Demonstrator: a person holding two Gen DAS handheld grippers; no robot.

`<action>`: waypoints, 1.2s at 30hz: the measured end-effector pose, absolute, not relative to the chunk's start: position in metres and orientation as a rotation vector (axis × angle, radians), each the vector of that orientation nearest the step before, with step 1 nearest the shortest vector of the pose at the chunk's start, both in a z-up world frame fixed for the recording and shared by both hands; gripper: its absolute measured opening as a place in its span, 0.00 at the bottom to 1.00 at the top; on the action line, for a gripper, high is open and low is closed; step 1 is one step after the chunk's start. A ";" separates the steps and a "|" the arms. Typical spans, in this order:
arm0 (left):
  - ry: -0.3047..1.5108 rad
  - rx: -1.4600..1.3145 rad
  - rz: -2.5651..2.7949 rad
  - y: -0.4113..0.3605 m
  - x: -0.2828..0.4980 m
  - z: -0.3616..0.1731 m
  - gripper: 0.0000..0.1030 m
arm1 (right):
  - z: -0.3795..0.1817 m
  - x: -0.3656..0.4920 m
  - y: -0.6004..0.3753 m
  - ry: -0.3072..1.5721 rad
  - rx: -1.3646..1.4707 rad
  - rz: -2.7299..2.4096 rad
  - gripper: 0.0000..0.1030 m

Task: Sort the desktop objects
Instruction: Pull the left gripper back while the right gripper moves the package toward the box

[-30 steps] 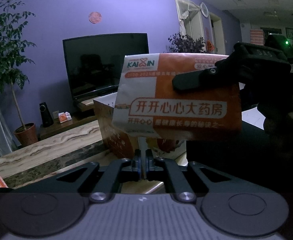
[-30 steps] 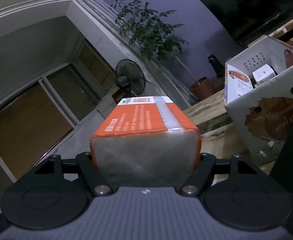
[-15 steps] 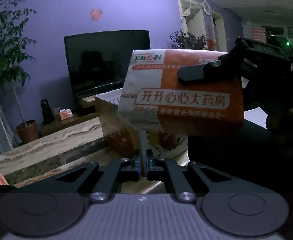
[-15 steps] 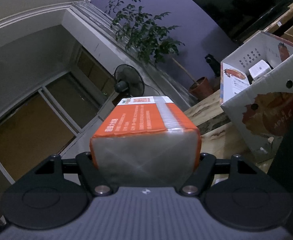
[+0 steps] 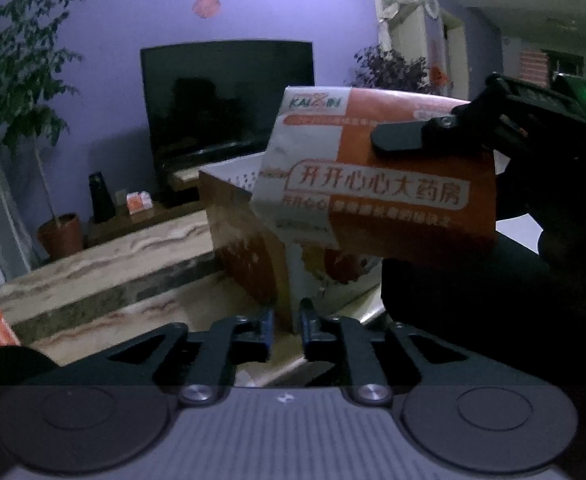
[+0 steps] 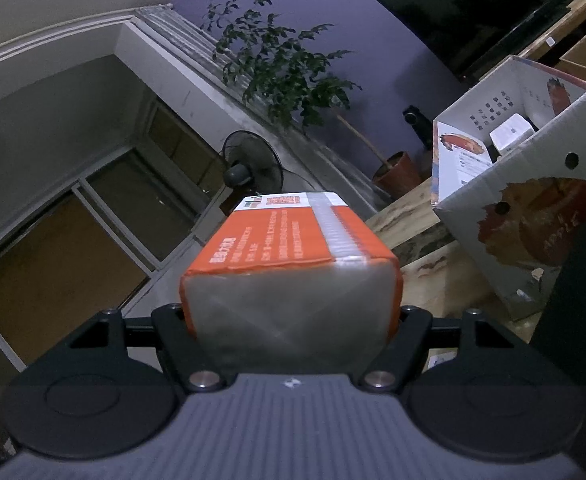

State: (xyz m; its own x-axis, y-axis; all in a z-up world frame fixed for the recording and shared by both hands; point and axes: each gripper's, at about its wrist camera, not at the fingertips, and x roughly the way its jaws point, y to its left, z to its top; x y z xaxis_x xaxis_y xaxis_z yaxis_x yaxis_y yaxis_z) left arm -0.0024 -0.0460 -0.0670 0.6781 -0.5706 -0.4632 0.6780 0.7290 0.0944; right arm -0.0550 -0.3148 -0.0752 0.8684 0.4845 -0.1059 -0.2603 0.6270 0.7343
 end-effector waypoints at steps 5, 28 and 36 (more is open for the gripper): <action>0.516 0.212 -0.648 -0.039 0.009 -0.064 0.18 | -0.079 -0.055 -0.321 0.298 0.825 0.419 0.71; 0.641 0.240 -0.463 -0.047 -0.009 -0.013 0.14 | -0.080 -0.055 -0.323 0.301 0.838 0.402 0.71; 0.679 0.240 -0.424 -0.053 -0.022 0.015 0.14 | -0.080 -0.056 -0.323 0.300 0.841 0.400 0.71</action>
State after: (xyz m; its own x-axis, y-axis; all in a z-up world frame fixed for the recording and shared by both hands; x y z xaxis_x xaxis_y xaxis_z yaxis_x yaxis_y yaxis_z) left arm -0.0223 -0.0525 0.0152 0.6977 -0.2990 -0.6510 0.4530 0.8882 0.0775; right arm -0.0559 -0.3226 -0.0799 0.8845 0.4558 -0.0996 -0.2226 0.6000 0.7684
